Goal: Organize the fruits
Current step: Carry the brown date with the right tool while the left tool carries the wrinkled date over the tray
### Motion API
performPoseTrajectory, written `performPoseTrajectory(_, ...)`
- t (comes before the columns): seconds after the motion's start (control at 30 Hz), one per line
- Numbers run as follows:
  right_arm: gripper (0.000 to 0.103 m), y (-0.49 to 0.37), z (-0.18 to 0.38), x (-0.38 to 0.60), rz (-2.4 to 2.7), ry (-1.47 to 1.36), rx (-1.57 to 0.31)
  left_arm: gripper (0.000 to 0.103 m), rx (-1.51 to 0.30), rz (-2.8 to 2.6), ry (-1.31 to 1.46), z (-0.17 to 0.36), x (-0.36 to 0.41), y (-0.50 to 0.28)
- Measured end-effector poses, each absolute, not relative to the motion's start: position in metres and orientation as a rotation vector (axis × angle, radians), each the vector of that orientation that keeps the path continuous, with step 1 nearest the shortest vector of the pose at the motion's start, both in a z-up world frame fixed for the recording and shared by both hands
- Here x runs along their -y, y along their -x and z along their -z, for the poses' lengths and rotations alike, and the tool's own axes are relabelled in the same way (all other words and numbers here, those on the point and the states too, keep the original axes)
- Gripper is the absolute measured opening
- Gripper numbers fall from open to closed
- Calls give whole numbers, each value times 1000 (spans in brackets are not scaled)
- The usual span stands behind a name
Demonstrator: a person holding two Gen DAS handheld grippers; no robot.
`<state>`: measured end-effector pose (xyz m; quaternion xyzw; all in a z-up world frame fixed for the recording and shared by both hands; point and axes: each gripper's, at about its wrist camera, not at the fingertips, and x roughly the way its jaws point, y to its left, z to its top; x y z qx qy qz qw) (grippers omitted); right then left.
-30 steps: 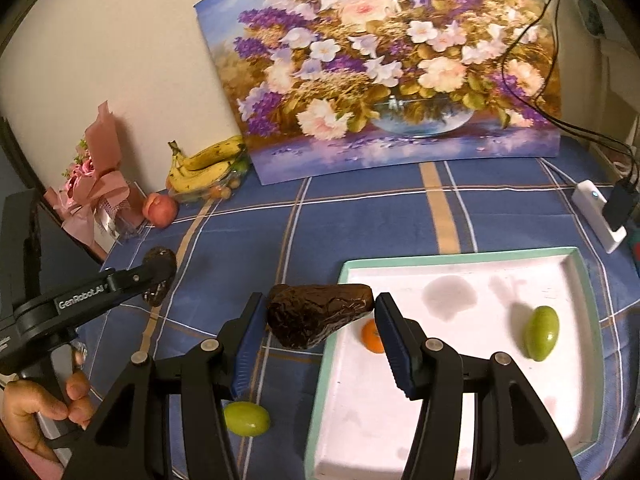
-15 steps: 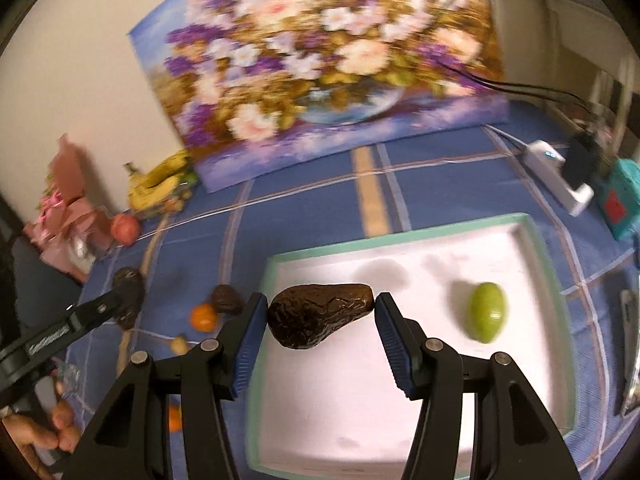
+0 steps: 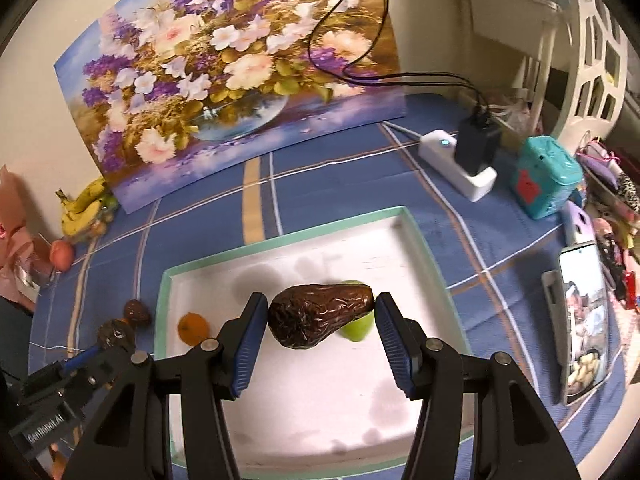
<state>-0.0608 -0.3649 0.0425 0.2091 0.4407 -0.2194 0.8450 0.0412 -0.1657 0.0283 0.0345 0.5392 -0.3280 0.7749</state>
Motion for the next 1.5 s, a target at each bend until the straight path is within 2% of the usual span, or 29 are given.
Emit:
performPoseTrajectory(0.63, 57, 58, -22, 362, 458, -412, -1027, 38, -1227, 719, -189, 0, 188, -29)
performPoseTrajectory(1.5, 57, 40, 35, 349, 413, -378, -1238, 38, -1324, 640, -255, 45, 195, -33)
